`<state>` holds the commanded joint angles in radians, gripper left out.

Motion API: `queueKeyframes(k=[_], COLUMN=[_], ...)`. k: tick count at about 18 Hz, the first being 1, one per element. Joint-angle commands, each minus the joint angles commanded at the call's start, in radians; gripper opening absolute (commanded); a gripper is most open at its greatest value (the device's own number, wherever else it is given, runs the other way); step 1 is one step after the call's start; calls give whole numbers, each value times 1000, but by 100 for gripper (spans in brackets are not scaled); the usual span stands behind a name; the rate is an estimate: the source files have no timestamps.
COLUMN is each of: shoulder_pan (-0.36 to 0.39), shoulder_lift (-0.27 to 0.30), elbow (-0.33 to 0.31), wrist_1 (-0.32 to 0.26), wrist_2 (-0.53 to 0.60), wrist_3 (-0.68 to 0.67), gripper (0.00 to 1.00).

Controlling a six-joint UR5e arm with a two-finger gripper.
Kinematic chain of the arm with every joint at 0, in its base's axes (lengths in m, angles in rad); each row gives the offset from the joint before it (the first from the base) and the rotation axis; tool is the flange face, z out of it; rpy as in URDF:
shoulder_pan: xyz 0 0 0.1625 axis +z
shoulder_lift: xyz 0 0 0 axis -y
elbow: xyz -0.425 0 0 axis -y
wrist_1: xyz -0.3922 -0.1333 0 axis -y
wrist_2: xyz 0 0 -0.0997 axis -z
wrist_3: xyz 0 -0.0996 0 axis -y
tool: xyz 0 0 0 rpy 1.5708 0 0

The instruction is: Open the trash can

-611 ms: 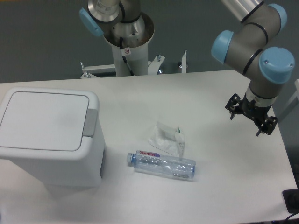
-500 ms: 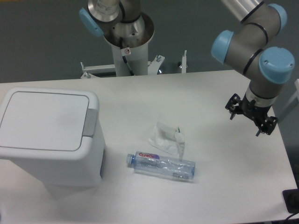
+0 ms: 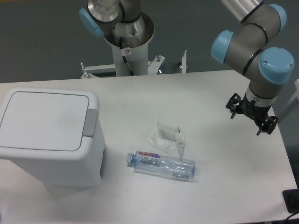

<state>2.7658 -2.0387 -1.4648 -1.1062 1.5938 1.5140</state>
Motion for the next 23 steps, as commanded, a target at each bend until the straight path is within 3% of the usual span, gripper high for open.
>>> queueKeyframes(k=[5,8,12,17,21,23], shoulder_pan=[-3,-20,-64,-116,-182,-225], shoulder_lift=[14,15,50,113,137,141], elbow=[-40,-42,-42,-26,-17,18], wrist_1=[52,51,39,37,35,25], wrist_2=[2,-1,-6,-222,-261,-281], wrist_3=[-21,-213,-276,-507,-670,-762], gripper=[100,100,100,100,100,100])
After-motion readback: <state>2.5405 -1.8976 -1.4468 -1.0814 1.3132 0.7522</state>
